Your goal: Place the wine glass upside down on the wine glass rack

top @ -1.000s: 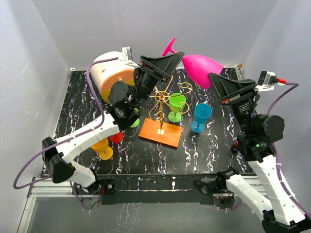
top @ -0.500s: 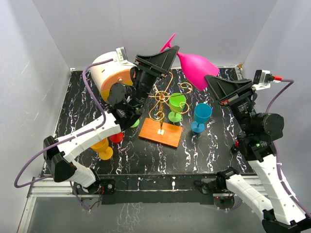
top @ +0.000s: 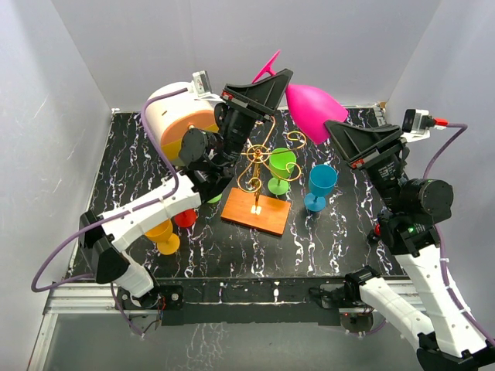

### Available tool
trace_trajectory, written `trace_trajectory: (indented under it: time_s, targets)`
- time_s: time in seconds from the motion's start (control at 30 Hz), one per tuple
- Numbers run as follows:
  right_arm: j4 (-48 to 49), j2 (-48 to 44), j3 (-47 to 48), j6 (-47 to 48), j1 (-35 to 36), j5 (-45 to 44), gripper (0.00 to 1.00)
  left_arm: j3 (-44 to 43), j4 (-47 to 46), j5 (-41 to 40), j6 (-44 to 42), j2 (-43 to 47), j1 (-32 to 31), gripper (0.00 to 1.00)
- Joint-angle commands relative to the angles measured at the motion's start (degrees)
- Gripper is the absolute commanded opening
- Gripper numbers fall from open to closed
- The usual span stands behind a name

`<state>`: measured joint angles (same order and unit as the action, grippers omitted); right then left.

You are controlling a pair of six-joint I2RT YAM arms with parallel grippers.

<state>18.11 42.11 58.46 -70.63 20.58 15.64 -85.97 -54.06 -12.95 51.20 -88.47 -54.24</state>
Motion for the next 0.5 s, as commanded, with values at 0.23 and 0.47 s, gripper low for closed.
trace_trajectory:
  time_s: [0.23,0.47]
  targets:
    - [-2.7,-0.81,-0.27,2.46,0.16,1.23,0.53,0.1,-2.36,4.91,-13.74,6.25,0.24,0.0]
    - [-17.83,-0.14,4.43,17.05,0.16,7.7,0.82,0.33,13.19,3.84,-29.24,15.02,0.25,0.0]
